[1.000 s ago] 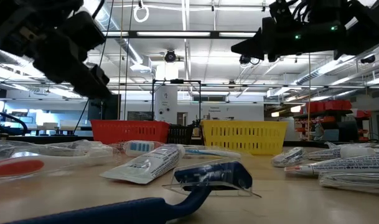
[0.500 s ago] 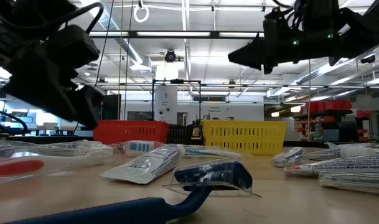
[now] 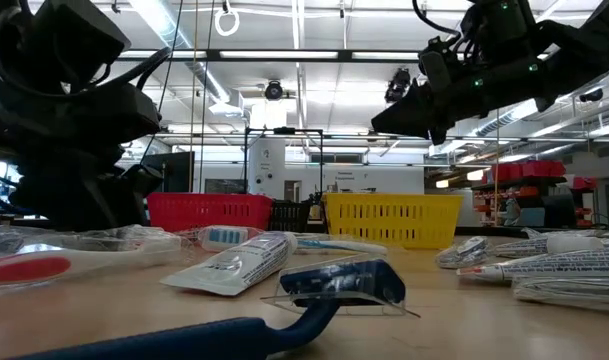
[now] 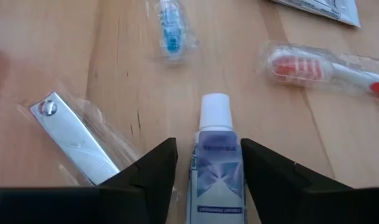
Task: Pick & Place Travel size toiletries
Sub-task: Put the white toothpaste into the red bin
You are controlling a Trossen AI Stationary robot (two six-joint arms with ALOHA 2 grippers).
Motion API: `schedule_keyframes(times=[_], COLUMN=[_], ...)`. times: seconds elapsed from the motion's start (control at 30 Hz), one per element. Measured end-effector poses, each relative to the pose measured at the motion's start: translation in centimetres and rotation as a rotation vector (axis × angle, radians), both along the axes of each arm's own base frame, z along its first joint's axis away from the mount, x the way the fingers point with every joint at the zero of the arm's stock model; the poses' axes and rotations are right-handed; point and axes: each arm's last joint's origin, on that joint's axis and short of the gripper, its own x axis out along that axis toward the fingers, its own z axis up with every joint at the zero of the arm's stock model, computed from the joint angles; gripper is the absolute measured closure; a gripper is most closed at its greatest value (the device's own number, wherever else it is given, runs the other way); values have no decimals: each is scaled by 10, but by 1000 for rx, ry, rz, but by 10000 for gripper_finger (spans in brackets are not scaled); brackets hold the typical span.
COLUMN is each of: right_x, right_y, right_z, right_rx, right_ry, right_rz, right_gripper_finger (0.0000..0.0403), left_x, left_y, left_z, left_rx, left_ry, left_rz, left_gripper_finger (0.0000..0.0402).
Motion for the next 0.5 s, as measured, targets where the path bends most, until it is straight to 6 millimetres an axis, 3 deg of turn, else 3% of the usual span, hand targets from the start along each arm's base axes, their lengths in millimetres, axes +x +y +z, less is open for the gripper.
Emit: schedule_keyframes(times=[0.27, 0.5], right_x=[0, 0], right_y=[0, 0], right_z=[0, 0], right_rx=[0, 0], right_ry=[0, 1], right_rz=[0, -1], right_gripper_finger=[306, 306], left_x=[1, 17], left_y=[1, -3], left_z=[1, 22], left_rx=[-26, -26], left_ry=[-22, -148], left_rz=[67, 106], left_gripper_finger=[287, 302])
